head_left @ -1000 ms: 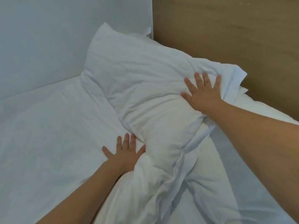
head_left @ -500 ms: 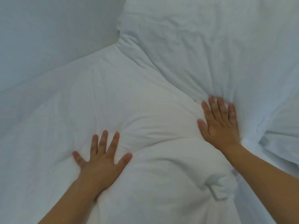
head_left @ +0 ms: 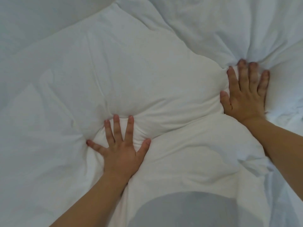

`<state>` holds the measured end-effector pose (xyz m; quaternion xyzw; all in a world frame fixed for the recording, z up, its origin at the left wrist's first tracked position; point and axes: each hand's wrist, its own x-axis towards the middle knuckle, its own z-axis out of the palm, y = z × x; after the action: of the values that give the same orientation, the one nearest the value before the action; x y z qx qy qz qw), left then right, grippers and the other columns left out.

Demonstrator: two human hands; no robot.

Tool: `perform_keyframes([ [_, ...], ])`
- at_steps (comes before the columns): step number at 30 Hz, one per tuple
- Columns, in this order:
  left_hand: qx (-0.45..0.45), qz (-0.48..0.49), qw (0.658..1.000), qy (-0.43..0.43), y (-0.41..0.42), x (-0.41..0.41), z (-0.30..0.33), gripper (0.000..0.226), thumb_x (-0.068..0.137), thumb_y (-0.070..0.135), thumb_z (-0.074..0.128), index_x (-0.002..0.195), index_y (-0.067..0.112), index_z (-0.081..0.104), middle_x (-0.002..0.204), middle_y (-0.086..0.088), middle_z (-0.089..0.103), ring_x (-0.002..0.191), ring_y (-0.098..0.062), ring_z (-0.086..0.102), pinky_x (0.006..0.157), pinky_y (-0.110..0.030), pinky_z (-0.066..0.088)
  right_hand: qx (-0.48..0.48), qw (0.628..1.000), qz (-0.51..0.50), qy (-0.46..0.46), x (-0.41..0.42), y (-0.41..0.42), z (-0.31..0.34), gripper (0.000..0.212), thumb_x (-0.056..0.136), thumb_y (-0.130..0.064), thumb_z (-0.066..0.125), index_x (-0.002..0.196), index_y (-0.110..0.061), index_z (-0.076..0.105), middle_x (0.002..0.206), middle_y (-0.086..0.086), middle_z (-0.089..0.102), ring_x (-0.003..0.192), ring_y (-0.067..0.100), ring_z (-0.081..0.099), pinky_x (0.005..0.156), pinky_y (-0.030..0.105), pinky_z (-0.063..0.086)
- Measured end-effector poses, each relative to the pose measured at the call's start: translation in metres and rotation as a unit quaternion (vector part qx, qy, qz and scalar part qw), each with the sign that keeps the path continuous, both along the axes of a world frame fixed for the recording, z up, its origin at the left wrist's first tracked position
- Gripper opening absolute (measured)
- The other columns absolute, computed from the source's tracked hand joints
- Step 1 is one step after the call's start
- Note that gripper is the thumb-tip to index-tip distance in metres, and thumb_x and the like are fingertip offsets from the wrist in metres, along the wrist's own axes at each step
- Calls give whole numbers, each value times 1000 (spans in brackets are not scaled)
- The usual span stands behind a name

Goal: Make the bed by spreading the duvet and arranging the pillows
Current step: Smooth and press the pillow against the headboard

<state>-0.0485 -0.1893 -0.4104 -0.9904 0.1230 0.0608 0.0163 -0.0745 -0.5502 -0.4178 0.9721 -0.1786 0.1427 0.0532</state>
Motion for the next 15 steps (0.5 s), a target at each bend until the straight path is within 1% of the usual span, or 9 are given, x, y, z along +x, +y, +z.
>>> perform_keyframes([
  [4, -11, -7, 999, -40, -1, 2, -8, 81, 83, 80, 7, 152, 40, -7, 162, -2, -11, 147, -24, -18, 95, -82, -6, 9, 1000, 1, -5, 3, 0, 2, 71, 93, -51, 17, 154, -14, 16, 161, 14, 6, 147, 35, 3, 114, 50, -13],
  [9, 3, -9, 995, -99, -9, 12, -22, 81, 82, 79, 1, 152, 39, -7, 162, -3, -7, 148, -26, -13, 94, -83, -4, 5, 1000, 15, -10, -3, -1, 3, 70, 94, -51, 21, 151, -11, 24, 159, 17, 14, 146, 37, 10, 114, 50, -13],
  [10, 5, -10, 994, -111, -10, 14, -25, 81, 82, 79, 1, 152, 39, -7, 162, -3, -6, 148, -27, -12, 94, -84, -4, 10, 1000, 10, -16, -3, 2, 5, 69, 95, -52, 24, 151, -12, 26, 159, 15, 15, 147, 35, 10, 114, 49, -12],
  [11, 5, -10, 993, -117, -10, 15, -27, 81, 82, 80, 1, 152, 40, -8, 162, -3, -6, 148, -27, -11, 94, -83, -6, 34, 999, -10, -18, 0, 5, 13, 66, 96, -51, 29, 151, -14, 26, 160, 12, 14, 148, 32, 8, 115, 49, -12],
  [12, 8, -8, 992, -122, -11, 16, -30, 80, 82, 81, 0, 151, 41, -10, 162, -2, -6, 148, -26, -11, 94, -83, -7, 99, 995, -25, -2, 1, 10, 24, 64, 96, -49, 35, 151, -18, 27, 161, 8, 12, 149, 27, 5, 116, 50, -10],
  [13, 12, -6, 992, -124, -12, 18, -31, 80, 82, 81, -1, 150, 42, -11, 162, -2, -5, 148, -26, -11, 94, -83, -9, 220, 975, -15, 14, -4, 19, 40, 61, 96, -47, 41, 150, -21, 30, 161, 4, 13, 149, 23, 4, 118, 52, -7],
  [14, 16, -4, 992, -122, -12, 19, -32, 80, 81, 82, -1, 149, 42, -12, 162, -1, -4, 148, -26, -9, 93, -82, -10, 351, 936, 23, 25, -12, 30, 54, 60, 93, -48, 44, 147, -24, 34, 160, 0, 17, 148, 19, 8, 118, 53, -1],
  [15, 20, 0, 992, -125, -10, 19, -32, 80, 81, 82, -2, 149, 42, -13, 162, -1, -4, 148, -26, -9, 92, -82, -11, 461, 885, 65, 26, -24, 43, 63, 62, 90, -53, 41, 146, -28, 36, 158, -6, 22, 147, 14, 13, 119, 52, 2],
])
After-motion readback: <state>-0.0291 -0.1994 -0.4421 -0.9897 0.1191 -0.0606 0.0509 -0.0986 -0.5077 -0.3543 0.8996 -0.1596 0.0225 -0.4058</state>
